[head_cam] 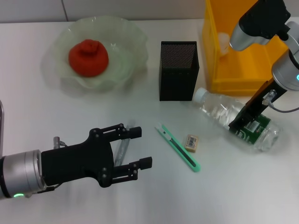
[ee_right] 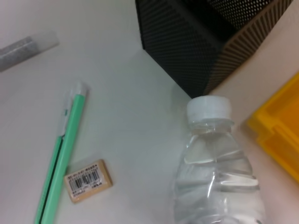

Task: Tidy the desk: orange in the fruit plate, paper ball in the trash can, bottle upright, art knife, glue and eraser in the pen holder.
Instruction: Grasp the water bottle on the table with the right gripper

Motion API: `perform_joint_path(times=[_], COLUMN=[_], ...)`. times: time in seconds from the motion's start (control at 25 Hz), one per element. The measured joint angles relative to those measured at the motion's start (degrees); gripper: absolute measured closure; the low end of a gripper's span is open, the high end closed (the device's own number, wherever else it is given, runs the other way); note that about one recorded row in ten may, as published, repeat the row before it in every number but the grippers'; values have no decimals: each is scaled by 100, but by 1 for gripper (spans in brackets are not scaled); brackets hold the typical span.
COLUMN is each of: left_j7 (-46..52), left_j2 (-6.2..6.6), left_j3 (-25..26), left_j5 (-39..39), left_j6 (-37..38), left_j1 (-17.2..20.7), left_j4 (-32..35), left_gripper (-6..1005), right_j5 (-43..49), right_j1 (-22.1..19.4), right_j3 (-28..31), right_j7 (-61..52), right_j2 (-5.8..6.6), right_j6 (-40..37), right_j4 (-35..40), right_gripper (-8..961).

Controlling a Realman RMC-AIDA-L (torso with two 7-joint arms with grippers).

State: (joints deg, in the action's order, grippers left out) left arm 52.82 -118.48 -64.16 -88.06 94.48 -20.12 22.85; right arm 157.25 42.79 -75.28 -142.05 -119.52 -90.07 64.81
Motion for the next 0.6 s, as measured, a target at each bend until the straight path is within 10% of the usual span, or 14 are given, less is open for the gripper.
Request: perform_joint_path(times=[0.6], left_j7=[0], left_j2=[0], left_j3=[0], left_j5=[0], left_j6=[-77], left_j1=[-19], left_j4=[0], left_gripper=[285], right_j5=[-53], right_j1=[27], right_j3=[-247], right_j7=[22], right_j2=[-1], right_j6=[353], right_j4=[-424], right_gripper=[234])
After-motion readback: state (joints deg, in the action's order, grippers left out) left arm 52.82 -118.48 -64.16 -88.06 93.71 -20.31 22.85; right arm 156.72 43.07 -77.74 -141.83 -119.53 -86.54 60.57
